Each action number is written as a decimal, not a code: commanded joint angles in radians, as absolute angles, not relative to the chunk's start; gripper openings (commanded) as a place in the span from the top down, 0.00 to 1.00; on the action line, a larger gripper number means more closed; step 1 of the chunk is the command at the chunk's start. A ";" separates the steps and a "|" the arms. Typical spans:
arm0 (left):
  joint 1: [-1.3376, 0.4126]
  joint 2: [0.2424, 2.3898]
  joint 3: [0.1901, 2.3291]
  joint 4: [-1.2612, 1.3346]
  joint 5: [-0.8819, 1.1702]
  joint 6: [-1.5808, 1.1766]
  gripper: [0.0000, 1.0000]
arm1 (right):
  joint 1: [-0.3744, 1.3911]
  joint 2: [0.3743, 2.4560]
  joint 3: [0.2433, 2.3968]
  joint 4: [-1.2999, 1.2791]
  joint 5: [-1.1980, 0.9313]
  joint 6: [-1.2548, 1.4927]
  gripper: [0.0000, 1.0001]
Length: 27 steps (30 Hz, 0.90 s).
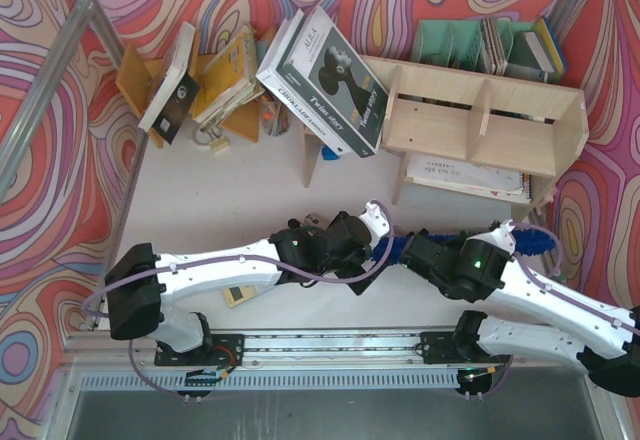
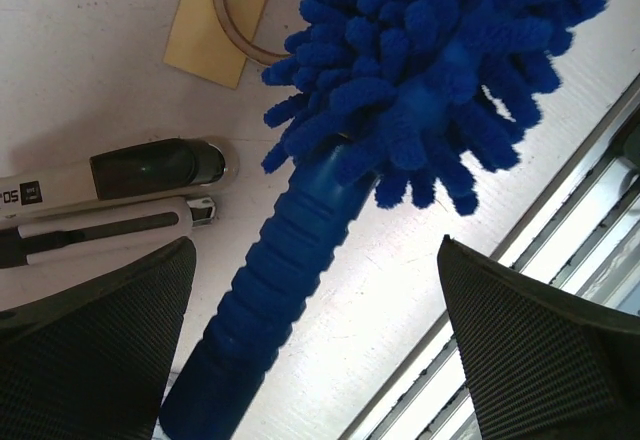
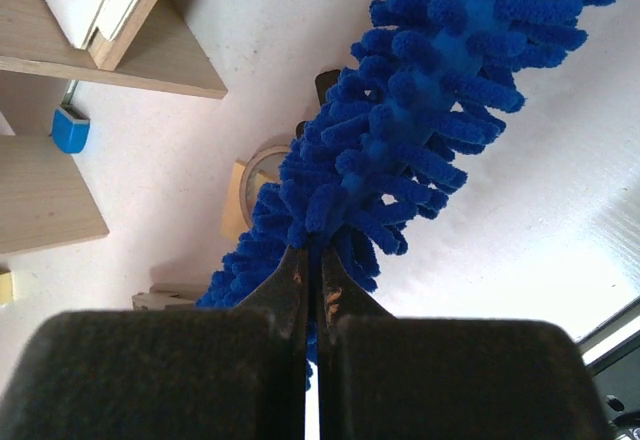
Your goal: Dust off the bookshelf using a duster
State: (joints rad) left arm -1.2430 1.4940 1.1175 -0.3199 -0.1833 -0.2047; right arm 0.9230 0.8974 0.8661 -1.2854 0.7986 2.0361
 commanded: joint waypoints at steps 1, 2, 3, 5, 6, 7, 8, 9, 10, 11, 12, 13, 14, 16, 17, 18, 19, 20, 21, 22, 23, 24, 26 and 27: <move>-1.246 1.516 1.137 -0.340 -0.182 -0.169 0.05 | 0.928 0.875 0.911 -1.332 0.864 2.001 1.00; -1.246 1.521 1.139 -0.341 -0.185 -0.167 0.08 | 0.928 0.874 0.916 -1.334 0.864 1.998 1.00; -1.246 1.528 1.140 -0.343 -0.190 -0.169 0.11 | 0.927 0.873 0.921 -1.335 0.864 1.993 1.00; -1.246 1.541 1.145 -0.346 -0.197 -0.173 0.19 | 0.928 0.871 0.930 -1.335 0.864 1.983 1.00; -1.247 1.544 1.146 -0.346 -0.201 -0.177 0.23 | 0.927 0.871 0.935 -1.337 0.866 1.980 1.00; -1.247 1.547 1.146 -0.347 -0.206 -0.181 0.27 | 0.929 0.871 0.939 -1.340 0.867 1.978 1.00; -1.246 1.547 1.146 -0.345 -0.208 -0.186 0.32 | 0.928 0.870 0.941 -1.342 0.867 1.978 1.00; -1.246 1.543 1.145 -0.345 -0.212 -0.190 0.36 | 0.928 0.870 0.943 -1.346 0.867 1.978 1.00; -1.247 1.540 1.146 -0.348 -0.216 -0.196 0.40 | 0.927 0.869 0.945 -1.349 0.867 1.979 1.00; -1.247 1.533 1.146 -0.350 -0.218 -0.202 0.44 | 0.927 0.869 0.946 -1.352 0.867 1.980 1.00; -1.249 1.522 1.144 -0.351 -0.217 -0.209 0.48 | 0.927 0.867 0.946 -1.355 0.866 1.981 1.00; -1.251 1.506 1.142 -0.350 -0.216 -0.214 0.50 | 0.928 0.864 0.947 -1.358 0.864 1.982 1.00; -1.253 1.494 1.140 -0.350 -0.215 -0.220 0.53 | 0.928 0.864 0.947 -1.358 0.864 1.983 1.00; -1.265 1.470 1.139 -0.349 -0.215 -0.225 0.60 | 0.927 0.858 0.945 -1.361 0.862 1.984 1.00; -1.270 1.459 1.138 -0.350 -0.215 -0.229 0.62 | 0.927 0.855 0.945 -1.363 0.861 1.984 1.00; -1.276 1.451 1.140 -0.352 -0.215 -0.232 0.66 | 0.928 0.851 0.945 -1.365 0.860 1.985 0.99; -1.281 1.443 1.141 -0.356 -0.213 -0.236 0.69 | 0.928 0.846 0.944 -1.366 0.860 1.984 0.99; -1.288 1.436 1.142 -0.358 -0.214 -0.241 0.73 | 0.927 0.843 0.943 -1.370 0.862 1.986 0.99; -1.295 1.430 1.142 -0.361 -0.219 -0.244 0.75 | 0.927 0.838 0.943 -1.373 0.862 1.990 0.99; -1.303 1.423 1.142 -0.363 -0.225 -0.248 0.77 | 0.927 0.836 0.945 -1.377 0.863 1.993 0.99; -1.310 1.418 1.142 -0.364 -0.232 -0.251 0.78 | 0.927 0.831 0.947 -1.381 0.864 1.995 0.98; -1.319 1.413 1.142 -0.367 -0.243 -0.255 0.79 | 0.928 0.827 0.949 -1.384 0.865 1.997 0.98; -1.335 1.404 1.146 -0.372 -0.262 -0.259 0.83 | 0.928 0.822 0.953 -1.394 0.868 2.000 0.97; -1.343 1.398 1.148 -0.375 -0.275 -0.260 0.86 | 0.927 0.820 0.957 -1.398 0.870 1.998 0.94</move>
State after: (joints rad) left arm -1.3266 1.4624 1.1259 -0.3748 -0.1581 -0.2020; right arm 0.9302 0.8337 0.9371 -1.2842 0.8120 1.9907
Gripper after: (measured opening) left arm 0.351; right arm 0.049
